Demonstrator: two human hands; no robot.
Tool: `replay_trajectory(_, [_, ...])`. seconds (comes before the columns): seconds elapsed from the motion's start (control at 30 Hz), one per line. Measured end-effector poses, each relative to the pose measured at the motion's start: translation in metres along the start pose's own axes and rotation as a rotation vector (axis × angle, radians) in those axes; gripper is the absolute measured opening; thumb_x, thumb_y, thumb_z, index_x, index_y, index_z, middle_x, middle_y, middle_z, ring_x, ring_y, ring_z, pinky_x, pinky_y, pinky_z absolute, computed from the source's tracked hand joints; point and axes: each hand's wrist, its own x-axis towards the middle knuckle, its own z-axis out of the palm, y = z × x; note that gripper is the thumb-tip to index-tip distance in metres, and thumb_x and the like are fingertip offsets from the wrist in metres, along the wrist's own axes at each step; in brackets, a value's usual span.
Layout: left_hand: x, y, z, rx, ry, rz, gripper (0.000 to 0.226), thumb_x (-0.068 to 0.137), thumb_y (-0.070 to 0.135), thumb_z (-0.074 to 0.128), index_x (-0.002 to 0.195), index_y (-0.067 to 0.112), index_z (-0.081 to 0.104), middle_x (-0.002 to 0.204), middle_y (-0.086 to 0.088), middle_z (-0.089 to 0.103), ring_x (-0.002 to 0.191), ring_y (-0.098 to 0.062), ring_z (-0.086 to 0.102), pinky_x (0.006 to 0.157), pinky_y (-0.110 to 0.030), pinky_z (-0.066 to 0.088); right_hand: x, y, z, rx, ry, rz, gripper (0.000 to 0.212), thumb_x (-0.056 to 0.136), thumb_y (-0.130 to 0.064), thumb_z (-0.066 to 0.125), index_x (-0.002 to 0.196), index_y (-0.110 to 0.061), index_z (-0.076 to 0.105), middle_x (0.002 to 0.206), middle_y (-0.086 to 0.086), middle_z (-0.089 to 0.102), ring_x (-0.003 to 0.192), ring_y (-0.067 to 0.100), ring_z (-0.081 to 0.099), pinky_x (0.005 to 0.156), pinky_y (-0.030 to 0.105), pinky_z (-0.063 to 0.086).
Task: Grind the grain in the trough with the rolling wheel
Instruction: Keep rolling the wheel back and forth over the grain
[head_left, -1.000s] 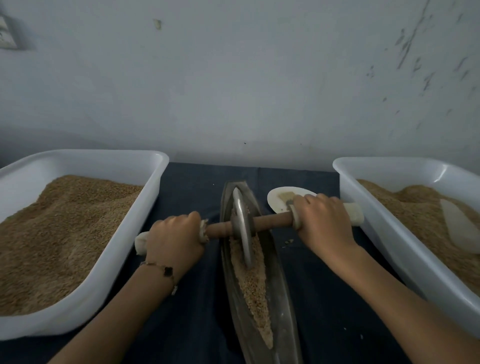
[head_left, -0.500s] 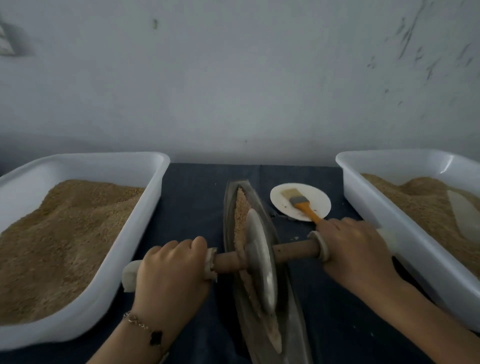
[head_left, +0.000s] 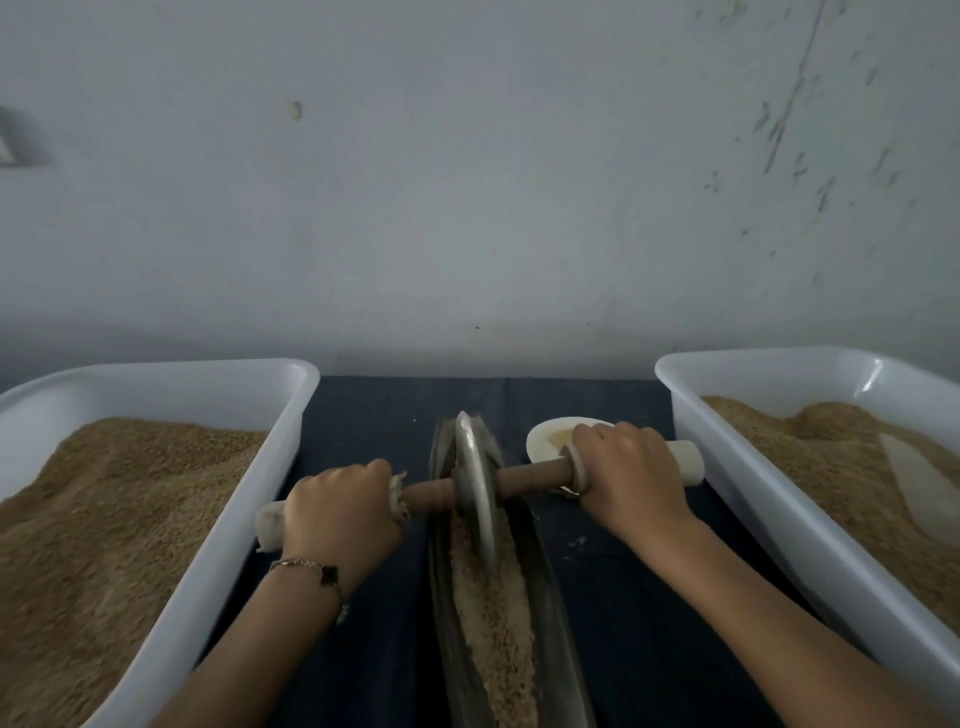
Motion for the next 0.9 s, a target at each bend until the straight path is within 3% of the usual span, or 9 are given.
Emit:
replay_trajectory(0.1, [-0.011,-0.002,-0.002,0.000,-0.026,-0.003,0.028,0.085,0.039,0.050,0.067,0.030,0.030,0.063,0.012,0.043,0.053,-0.002,0.037,0.047,-0.021,0.022,-0.010,-0.003,-0.012,-0.007,0.036,-0.022,0.027,0.057,-0.011,0.080,0.066,-0.018,0.056,0.059,-0.001,0.058,0.055,0.021,0.053,0.054,0.029,0.028])
replay_trajectory(0.23, [-0.047,0.001,-0.012,0.010,-0.015,0.036,0.033,0.085,0.043,0.050,0.066,0.031,0.026,0.062,0.012,0.041,0.051,-0.001,0.034,0.044,-0.019,0.017,-0.038,-0.005,-0.029,-0.005,0.017,-0.033,0.024,0.065,-0.014,0.078,0.084,-0.018,0.064,0.073,-0.002,0.063,0.066,0.020,0.057,0.059,0.030,0.033])
replay_trajectory(0.43, [-0.107,-0.004,-0.038,-0.180,-0.193,-0.001,0.020,0.082,0.045,0.048,0.072,0.032,0.038,0.068,0.013,0.052,0.059,0.000,0.048,0.047,-0.018,0.027,-0.097,-0.002,-0.076,0.000,0.098,-0.138,0.041,0.041,-0.004,0.082,0.065,-0.018,0.052,0.058,-0.004,0.050,0.051,0.019,0.047,0.051,0.029,0.028])
replay_trajectory(0.53, [-0.122,-0.001,-0.049,-0.130,-0.153,-0.001,0.021,0.081,0.048,0.046,0.073,0.030,0.037,0.070,0.012,0.052,0.061,-0.002,0.047,0.046,-0.018,0.025,-0.103,0.002,-0.083,0.023,0.079,-0.155,0.044,0.038,0.000,0.082,0.062,-0.018,0.050,0.056,-0.004,0.047,0.048,0.019,0.044,0.048,0.029,0.029])
replay_trajectory(0.73, [-0.102,0.003,-0.038,-0.013,-0.084,0.033,0.026,0.085,0.047,0.043,0.070,0.029,0.032,0.068,0.013,0.046,0.063,-0.003,0.046,0.045,-0.018,0.018,-0.085,0.000,-0.055,0.056,0.067,-0.087,0.041,0.044,-0.003,0.085,0.061,-0.017,0.051,0.053,-0.001,0.051,0.048,0.019,0.045,0.049,0.028,0.025])
replay_trajectory(0.9, [-0.056,-0.003,-0.011,-0.062,-0.007,0.032,0.027,0.085,0.039,0.051,0.068,0.030,0.032,0.066,0.012,0.045,0.058,-0.006,0.042,0.047,-0.024,0.023,-0.048,-0.003,-0.023,0.047,0.114,-0.043,0.028,0.056,-0.008,0.083,0.068,-0.012,0.058,0.060,0.005,0.060,0.052,0.027,0.054,0.049,0.033,0.039])
